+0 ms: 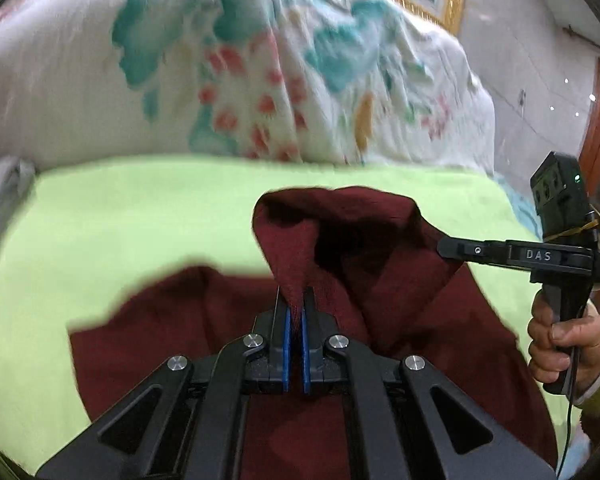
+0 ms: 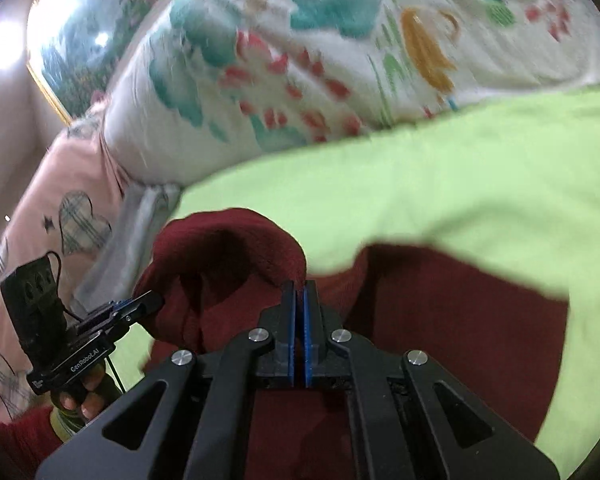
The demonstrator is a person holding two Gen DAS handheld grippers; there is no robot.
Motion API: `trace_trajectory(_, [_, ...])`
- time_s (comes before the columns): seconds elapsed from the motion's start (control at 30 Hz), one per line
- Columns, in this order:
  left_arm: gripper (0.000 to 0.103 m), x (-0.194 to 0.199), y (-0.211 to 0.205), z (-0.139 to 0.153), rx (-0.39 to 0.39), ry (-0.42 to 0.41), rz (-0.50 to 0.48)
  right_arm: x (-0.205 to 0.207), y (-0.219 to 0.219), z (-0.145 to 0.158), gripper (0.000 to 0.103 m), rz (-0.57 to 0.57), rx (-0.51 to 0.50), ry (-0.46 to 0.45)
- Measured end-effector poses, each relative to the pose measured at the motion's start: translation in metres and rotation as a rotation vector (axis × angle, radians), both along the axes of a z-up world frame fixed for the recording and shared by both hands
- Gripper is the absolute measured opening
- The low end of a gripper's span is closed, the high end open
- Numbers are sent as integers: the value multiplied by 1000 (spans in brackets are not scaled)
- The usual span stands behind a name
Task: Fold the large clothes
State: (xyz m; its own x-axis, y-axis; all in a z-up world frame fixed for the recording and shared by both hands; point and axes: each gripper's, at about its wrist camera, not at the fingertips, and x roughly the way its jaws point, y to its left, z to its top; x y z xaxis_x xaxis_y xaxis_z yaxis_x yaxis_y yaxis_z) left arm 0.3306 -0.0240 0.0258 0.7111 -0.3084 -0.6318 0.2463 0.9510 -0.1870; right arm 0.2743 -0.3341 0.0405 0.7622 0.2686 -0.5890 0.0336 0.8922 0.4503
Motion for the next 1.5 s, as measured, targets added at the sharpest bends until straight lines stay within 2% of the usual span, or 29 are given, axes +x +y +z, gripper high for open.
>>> trace_trajectory(0.13, [4, -22, -10, -37, 23, 93, -10, -24, 7, -34, 5, 11, -4, 91])
trace_trajectory(0.2, [9, -36, -5, -45, -4, 136, 4, -35, 7, -45, 7, -8, -11, 136])
trace_trajectory(0.27, [30, -49, 6, -47, -44, 157, 25, -46, 3, -47, 7, -56, -24, 150])
trace_trajectory(0.33, [41, -63, 16, -46, -63, 157, 62, -54, 1, -39, 8, -74, -4, 113])
trace_trajectory(0.37, [41, -66, 21, -45, -80, 159, 73, -54, 4, -32, 10, -58, 0, 82])
trace_trajectory(0.4, [41, -69, 25, -44, -106, 166, 80, -53, 10, -26, 22, -38, -12, 60])
trace_trajectory(0.43, [43, -74, 29, -44, -124, 174, 85, -48, 19, -20, 48, -11, -38, 43])
trace_trajectory(0.5, [45, -77, 34, -45, -170, 200, 98, -37, 37, -10, 71, 38, -102, 15])
trace_trajectory(0.57, [48, -79, 37, -46, -192, 227, 100, -17, 61, 2, 71, 110, -196, -16])
trace_trajectory(0.7, [51, -77, 45, -47, -267, 264, 96, 27, 96, 1, 71, 201, -386, 23])
trace_trajectory(0.77, [53, -73, 49, -49, -316, 286, 93, 45, 100, -6, 71, 235, -412, 53])
trace_trajectory(0.8, [53, -68, 49, -49, -334, 296, 92, 56, 100, -13, 65, 244, -409, 81])
trace_trajectory(0.83, [54, -65, 50, -51, -356, 310, 86, 63, 97, -18, 31, 252, -394, 105])
trace_trajectory(0.87, [54, -62, 51, -53, -377, 327, 81, 67, 94, -22, 11, 254, -371, 129])
trace_trajectory(0.9, [54, -60, 51, -55, -392, 338, 77, 67, 89, -25, 11, 243, -340, 147])
trace_trajectory(0.93, [54, -58, 51, -56, -412, 352, 68, 59, 85, -22, 11, 234, -310, 126])
trace_trajectory(1.03, [56, -57, 55, -63, -470, 377, 54, 15, 78, -6, 11, 276, -205, 6])
trace_trajectory(1.1, [57, -57, 58, -67, -507, 391, 53, -22, 79, 0, 11, 307, -189, -61])
trace_trajectory(1.2, [63, -61, 62, -72, -566, 408, 43, -68, 82, -8, 12, 370, -173, -67])
trace_trajectory(1.27, [68, -64, 64, -76, -590, 422, 43, -86, 84, -22, 21, 398, -168, -23])
trace_trajectory(1.3, [68, -65, 64, -77, -596, 426, 42, -94, 84, -31, 41, 402, -161, 6])
trace_trajectory(1.37, [68, -69, 63, -79, -592, 430, 37, -109, 84, -50, 68, 396, -121, 55])
trace_trajectory(1.5, [68, -76, 65, -78, -603, 433, 34, -127, 71, -55, 70, 321, -34, 48])
